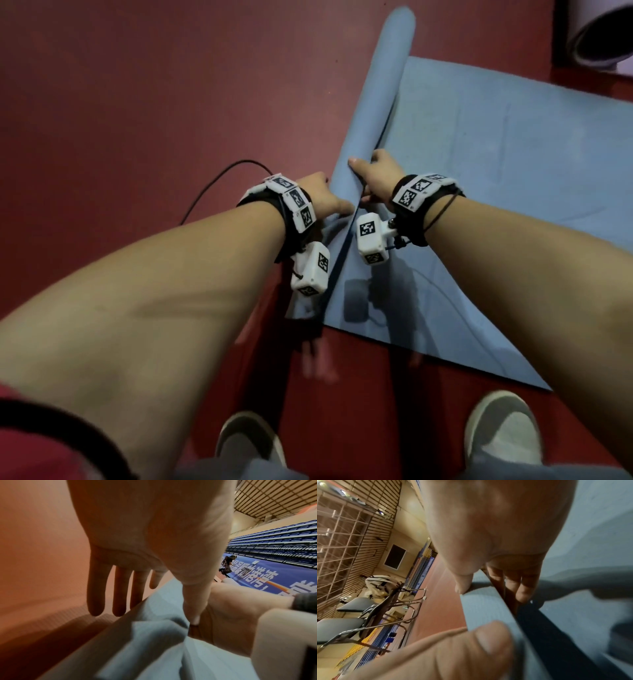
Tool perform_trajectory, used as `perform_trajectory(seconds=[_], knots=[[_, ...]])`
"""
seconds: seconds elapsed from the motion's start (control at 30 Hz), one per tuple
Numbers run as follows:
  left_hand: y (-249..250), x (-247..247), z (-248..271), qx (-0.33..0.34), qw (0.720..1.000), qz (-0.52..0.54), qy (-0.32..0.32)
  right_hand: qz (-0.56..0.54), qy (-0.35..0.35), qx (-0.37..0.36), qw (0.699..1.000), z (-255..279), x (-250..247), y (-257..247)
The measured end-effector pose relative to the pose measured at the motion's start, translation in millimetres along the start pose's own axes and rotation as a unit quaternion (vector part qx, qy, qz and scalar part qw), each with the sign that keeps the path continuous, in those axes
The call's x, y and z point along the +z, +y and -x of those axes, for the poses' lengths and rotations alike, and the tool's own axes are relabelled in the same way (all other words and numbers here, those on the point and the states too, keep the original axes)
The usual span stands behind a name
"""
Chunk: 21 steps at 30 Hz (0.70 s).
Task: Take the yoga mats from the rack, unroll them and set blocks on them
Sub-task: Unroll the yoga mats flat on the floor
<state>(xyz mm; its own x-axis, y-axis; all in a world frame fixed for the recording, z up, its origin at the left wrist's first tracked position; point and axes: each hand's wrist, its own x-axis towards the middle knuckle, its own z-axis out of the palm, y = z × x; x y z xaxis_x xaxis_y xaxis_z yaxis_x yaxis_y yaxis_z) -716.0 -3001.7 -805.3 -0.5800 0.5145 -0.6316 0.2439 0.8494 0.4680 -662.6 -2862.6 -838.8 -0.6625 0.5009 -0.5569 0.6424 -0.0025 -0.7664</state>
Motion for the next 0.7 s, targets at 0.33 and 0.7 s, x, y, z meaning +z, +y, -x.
perform_trajectory(seconds=[0.33,0.7], knots=[[-46.6,0.4,22.5,-0.062,0.994,-0.071,0.049,0.177,-0.095,-0.139,0.97,1.2,46.3,-38.5],[-100.4,11.9,24.4,-0.203,0.972,-0.005,0.12,0.444,-0.108,-0.267,0.849,6.4,72.2,-9.5]])
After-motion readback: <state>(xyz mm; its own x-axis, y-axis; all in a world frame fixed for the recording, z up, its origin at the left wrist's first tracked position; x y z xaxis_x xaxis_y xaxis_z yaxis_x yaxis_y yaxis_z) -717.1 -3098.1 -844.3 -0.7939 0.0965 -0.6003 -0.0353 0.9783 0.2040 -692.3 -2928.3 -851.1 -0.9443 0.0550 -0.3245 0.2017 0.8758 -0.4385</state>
